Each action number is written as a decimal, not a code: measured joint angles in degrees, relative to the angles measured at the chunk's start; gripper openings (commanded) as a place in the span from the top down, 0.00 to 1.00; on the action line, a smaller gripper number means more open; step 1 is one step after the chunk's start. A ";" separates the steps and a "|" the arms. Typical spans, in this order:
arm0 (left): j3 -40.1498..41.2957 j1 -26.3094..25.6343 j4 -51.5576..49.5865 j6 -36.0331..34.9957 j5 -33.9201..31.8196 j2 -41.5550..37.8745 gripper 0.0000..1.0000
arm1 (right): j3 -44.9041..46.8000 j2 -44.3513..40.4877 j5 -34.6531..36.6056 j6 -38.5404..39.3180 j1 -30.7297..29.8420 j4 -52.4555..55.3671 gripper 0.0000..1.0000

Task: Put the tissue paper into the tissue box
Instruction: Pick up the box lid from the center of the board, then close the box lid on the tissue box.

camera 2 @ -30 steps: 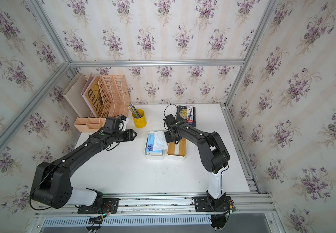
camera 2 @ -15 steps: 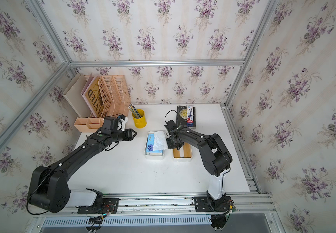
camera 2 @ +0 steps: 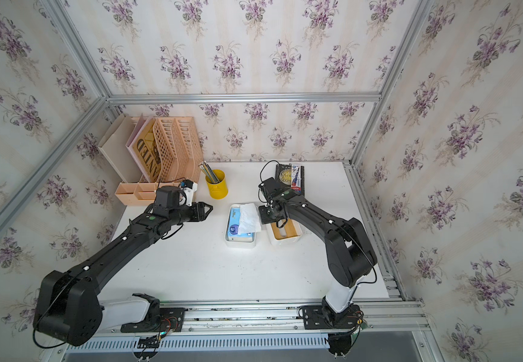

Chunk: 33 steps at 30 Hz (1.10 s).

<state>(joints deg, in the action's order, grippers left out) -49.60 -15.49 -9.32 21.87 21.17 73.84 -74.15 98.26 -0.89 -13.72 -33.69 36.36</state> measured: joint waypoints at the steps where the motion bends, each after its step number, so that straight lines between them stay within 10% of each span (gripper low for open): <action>1: 0.04 0.00 0.31 0.00 0.26 0.00 0.42 | -0.07 -0.22 -0.02 0.00 0.00 0.15 0.95; 21: 1.62 0.02 5.01 0.09 5.16 -0.81 0.41 | -2.03 -5.64 -2.08 -0.55 0.13 0.35 1.00; 33: 5.22 0.02 23.58 6.75 23.08 -0.63 0.17 | -11.65 -13.70 -26.32 -4.76 0.70 -3.10 1.00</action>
<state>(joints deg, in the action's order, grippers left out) -44.38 -15.46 14.26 28.62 44.25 73.21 -85.80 84.55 -27.20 -18.48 -32.99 33.26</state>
